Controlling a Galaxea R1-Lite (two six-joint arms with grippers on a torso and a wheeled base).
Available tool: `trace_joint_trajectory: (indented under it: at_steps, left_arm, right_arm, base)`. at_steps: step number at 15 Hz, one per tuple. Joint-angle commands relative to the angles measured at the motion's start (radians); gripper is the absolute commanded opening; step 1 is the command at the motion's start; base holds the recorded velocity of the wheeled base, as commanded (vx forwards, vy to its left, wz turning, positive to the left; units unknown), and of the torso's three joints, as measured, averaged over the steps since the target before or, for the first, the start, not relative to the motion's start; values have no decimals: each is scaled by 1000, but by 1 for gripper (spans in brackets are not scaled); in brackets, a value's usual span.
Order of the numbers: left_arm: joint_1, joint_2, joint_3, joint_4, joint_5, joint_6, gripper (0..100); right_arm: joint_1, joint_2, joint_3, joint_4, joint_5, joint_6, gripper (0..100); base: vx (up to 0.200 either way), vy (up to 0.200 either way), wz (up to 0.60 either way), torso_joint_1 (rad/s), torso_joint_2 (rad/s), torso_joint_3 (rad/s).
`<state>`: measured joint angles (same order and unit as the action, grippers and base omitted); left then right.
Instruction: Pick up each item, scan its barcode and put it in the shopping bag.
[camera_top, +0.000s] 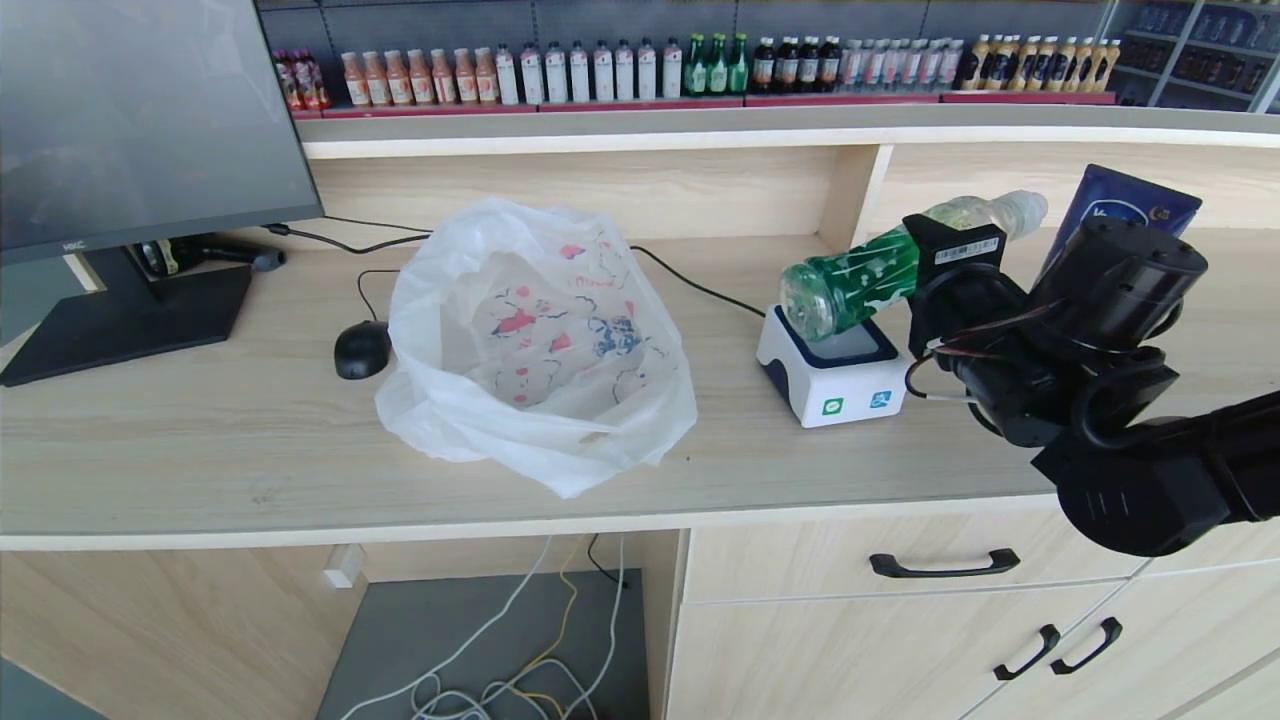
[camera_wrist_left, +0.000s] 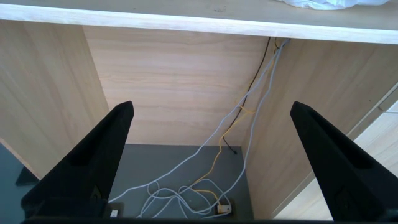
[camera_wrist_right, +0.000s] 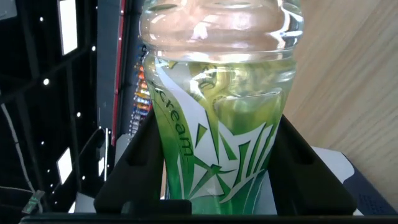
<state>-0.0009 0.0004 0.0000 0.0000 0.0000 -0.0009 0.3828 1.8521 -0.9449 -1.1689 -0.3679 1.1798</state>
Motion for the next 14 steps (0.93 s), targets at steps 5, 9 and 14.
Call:
trace_joint_trajectory:
  at_steps: [5,9,14]
  left_arm:
    - [1,0,0,0,0,-1,100]
    - [-1,0,0,0,0,-1,100]
    - [1,0,0,0,0,-1,100]
  right_arm:
    - [1,10,-6,0,1,1,0]
    - [1,9,-8,0,3,1,0]
    - [-1,2,-3,0,15,1,0]
  base:
    - [0,0,0,0,0,0]
    - [0,0,0,0,0,0]
    - [0,0,0,0,0,0]
